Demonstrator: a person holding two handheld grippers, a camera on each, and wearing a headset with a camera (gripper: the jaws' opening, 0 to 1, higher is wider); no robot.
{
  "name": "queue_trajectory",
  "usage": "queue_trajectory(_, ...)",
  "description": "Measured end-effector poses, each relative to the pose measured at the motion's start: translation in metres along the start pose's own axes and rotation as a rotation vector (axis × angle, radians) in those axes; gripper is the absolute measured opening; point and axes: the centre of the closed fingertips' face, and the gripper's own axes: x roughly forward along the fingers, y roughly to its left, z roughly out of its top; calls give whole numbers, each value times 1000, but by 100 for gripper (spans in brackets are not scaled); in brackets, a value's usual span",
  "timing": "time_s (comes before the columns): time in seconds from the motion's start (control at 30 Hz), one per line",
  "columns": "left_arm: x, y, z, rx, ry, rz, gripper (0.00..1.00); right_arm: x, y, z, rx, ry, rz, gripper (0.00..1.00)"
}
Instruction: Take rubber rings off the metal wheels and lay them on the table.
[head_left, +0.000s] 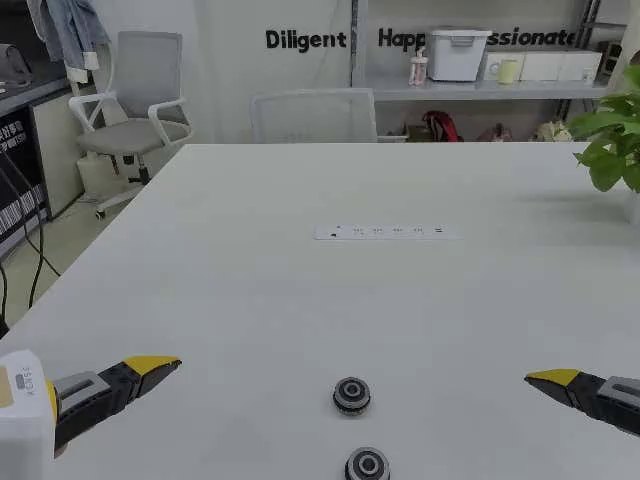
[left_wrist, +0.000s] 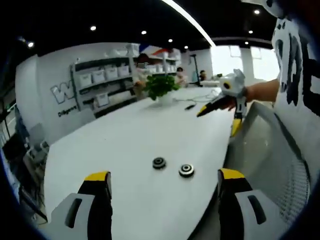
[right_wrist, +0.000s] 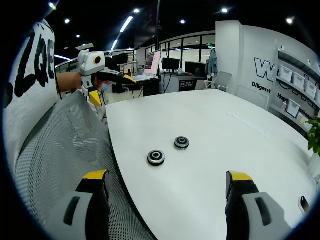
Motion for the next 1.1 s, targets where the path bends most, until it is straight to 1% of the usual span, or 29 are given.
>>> queue_trajectory(0.17,1,-2,0,4,2,-6,89,1,1,-2,4,4,2,88)
queue_trajectory(0.47,0,1,0,1,-1,2,89,0,1,-2,2,6,3,88)
queue_trajectory(0.67,0,0,0,0,-3,1,89,1,3,-3,6,8,10,87)
queue_trajectory(0.93,0,-2,-4,-5,4,0,89,3,5,-6,12,14,20,87)
queue_trajectory(1.1,-1,-1,-7,-10,2,3,89,3,6,-7,13,13,20,87)
